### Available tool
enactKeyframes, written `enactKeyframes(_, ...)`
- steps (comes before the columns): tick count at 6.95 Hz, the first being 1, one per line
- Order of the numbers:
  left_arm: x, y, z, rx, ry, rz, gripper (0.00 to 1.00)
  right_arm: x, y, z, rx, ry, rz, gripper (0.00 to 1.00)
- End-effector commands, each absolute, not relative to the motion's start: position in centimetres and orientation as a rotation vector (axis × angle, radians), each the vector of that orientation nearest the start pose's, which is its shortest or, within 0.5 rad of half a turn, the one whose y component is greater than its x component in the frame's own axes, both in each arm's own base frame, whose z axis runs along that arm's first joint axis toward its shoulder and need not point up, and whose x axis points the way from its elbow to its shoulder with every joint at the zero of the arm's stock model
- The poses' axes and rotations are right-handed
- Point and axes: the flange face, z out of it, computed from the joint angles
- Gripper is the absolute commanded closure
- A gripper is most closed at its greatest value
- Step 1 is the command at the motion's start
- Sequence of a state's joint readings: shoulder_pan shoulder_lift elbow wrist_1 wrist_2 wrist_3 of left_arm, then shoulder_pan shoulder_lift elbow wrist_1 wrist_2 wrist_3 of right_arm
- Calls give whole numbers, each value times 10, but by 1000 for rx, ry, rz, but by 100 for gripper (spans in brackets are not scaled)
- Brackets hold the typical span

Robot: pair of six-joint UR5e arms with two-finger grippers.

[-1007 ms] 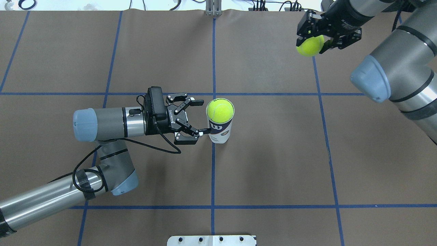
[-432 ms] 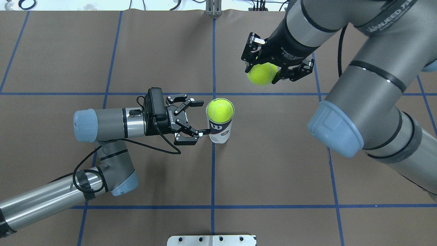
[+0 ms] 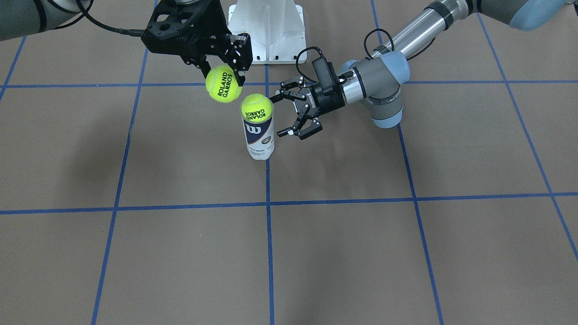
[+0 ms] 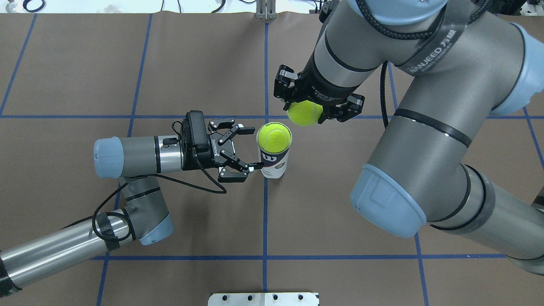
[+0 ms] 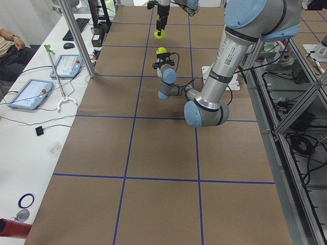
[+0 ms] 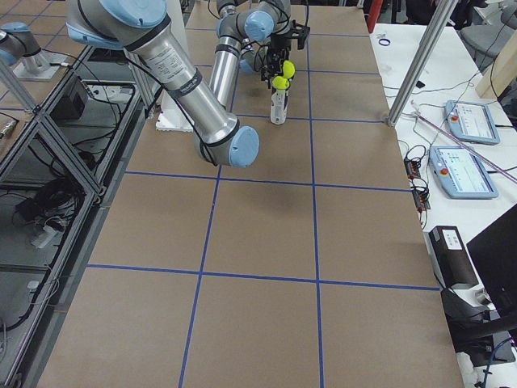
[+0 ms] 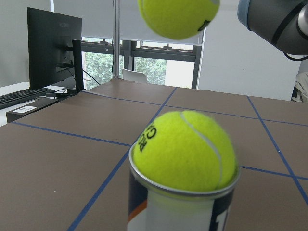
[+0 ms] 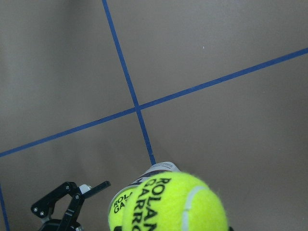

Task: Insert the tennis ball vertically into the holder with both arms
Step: 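Carry the held ball with the right gripper over the can's open top, then lower the ball into the can with the right gripper and release it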

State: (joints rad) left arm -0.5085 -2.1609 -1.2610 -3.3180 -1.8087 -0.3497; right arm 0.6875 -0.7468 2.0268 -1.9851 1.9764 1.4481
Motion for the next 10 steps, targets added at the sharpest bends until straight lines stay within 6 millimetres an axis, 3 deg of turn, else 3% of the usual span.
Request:
enactKeyframes(1, 521, -415, 275, 1479, 1466, 684, 1, -389, -427, 44, 0, -930, 345, 100)
enactKeyframes(3, 521, -414, 277, 1478, 1463, 685, 1, -417, -416, 43, 2, -907, 371, 100)
enactKeyframes(7, 522, -415, 280, 1472, 1460, 686, 1, -453, -414, 53, 22, -851, 361, 100)
enactKeyframes(10, 522, -415, 280, 1472, 1460, 686, 1, -452, -412, 52, 24, -853, 358, 100)
